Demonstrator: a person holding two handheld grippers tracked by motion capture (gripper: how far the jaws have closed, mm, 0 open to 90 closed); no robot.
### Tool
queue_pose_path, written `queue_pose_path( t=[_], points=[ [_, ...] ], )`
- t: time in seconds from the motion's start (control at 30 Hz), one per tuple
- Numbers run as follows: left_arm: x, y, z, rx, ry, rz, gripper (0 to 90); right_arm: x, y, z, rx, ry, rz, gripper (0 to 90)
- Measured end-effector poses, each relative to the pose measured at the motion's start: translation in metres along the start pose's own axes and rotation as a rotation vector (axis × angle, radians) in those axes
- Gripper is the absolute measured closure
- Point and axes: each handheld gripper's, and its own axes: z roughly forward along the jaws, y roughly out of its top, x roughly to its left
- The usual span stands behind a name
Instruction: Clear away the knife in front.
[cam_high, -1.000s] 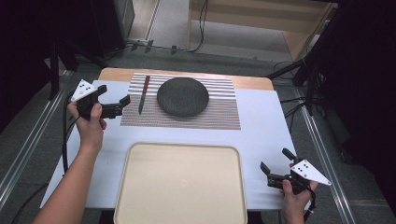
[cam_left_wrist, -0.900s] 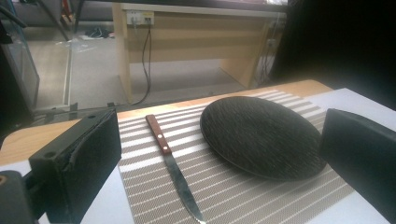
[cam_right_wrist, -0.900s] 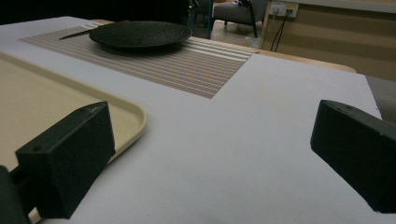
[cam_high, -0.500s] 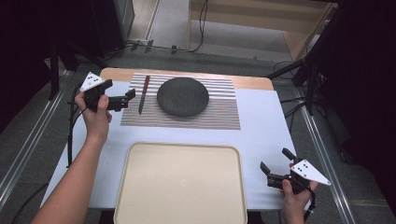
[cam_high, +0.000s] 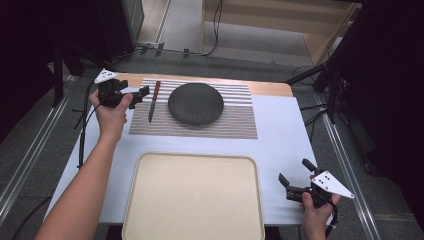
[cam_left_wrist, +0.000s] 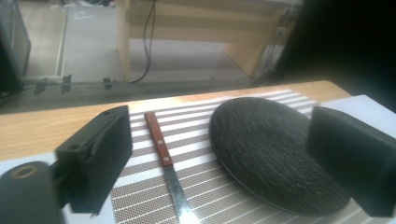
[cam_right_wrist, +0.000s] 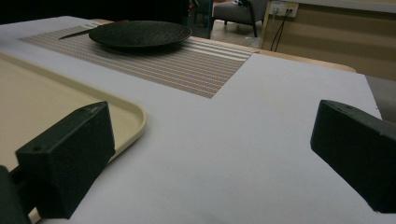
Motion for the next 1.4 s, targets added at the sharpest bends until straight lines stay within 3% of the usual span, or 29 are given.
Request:
queue_pose_path(
  t=[0.53,0.63,0.7,0.9,1.07,1.27,1.4],
  points=[
    [0.008,0.001,0.044,0.105,0.062,-0.042,24.8,-0.001,0.0,-0.001,-0.006,0.0,0.012,0.0],
    [0.011,0.002,0.052,0.12,0.057,-0.079,29.4,-0.001,0.0,-0.001,-0.008,0.001,0.014,0.0],
    [0.013,0.003,0.058,0.142,0.08,-0.099,34.0,-0.001,0.0,-0.001,-0.007,0.001,0.015,0.0],
    [0.02,-0.001,0.076,0.215,0.103,-0.117,42.8,-0.002,0.0,-0.001,-0.011,0.005,0.016,0.0],
    [0.023,0.0,0.085,0.248,0.087,-0.159,50.9,-0.002,-0.001,-0.001,-0.015,0.007,0.017,0.0],
    [0.021,0.003,0.101,0.339,0.131,-0.122,56.3,-0.002,-0.001,-0.001,-0.015,0.009,0.019,0.0],
    [0.024,0.003,0.111,0.376,0.147,-0.134,60.4,-0.003,-0.001,-0.001,-0.017,0.007,0.024,0.0]
  ],
)
